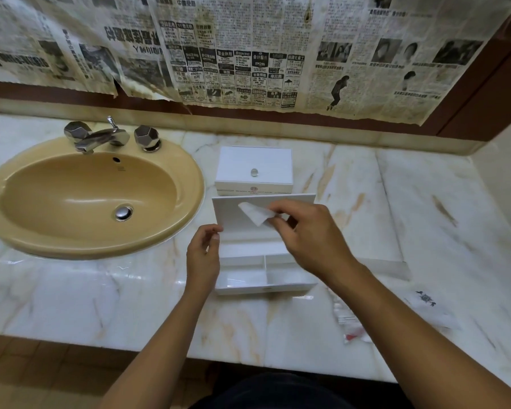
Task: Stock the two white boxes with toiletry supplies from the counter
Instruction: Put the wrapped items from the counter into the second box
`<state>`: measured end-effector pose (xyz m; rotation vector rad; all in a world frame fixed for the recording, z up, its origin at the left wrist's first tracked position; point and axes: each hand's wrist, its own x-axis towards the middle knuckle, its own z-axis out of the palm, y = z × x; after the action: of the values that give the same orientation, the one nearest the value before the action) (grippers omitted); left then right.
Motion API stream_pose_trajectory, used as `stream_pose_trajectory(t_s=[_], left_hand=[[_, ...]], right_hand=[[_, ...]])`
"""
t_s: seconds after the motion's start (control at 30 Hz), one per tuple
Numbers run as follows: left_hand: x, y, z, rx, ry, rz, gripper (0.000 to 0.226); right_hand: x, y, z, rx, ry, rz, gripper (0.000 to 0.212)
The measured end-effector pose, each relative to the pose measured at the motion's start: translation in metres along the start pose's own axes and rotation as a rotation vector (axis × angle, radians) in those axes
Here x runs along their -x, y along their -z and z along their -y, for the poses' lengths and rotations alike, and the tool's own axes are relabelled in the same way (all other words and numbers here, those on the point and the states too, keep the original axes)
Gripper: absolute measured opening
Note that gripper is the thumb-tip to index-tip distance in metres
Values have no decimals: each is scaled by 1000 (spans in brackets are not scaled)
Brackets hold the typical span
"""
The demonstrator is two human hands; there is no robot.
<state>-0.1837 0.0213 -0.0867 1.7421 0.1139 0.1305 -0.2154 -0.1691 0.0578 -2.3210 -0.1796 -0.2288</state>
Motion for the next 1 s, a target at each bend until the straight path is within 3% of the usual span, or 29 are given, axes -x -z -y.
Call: stream_pose_trajectory(t_s=[0.2, 0.4, 0.5, 0.7, 0.8, 0.93, 1.0], left_hand=[[-11, 14, 5, 7, 58, 106, 40], [-13, 15, 4, -1, 98, 123, 29], [-15, 16, 7, 6, 104, 132, 35], [-15, 15, 5, 53, 107, 145, 32], [-17, 16, 7, 50, 104, 142, 35], [-17, 16, 10, -2, 75, 139, 31], [-17, 14, 10, -23, 49, 135, 32]], right_hand=[[-10, -37, 7, 32, 128, -28, 11], [-12, -77, -23, 330, 33, 159, 17], [-13, -94, -26, 412, 14, 219, 15], [-20, -118, -26, 332, -281, 402, 12], [-25, -116, -35, 196, -404, 536, 29], [-18, -108, -39, 282, -208, 510, 39], [-15, -107, -38, 340, -139, 614, 48]])
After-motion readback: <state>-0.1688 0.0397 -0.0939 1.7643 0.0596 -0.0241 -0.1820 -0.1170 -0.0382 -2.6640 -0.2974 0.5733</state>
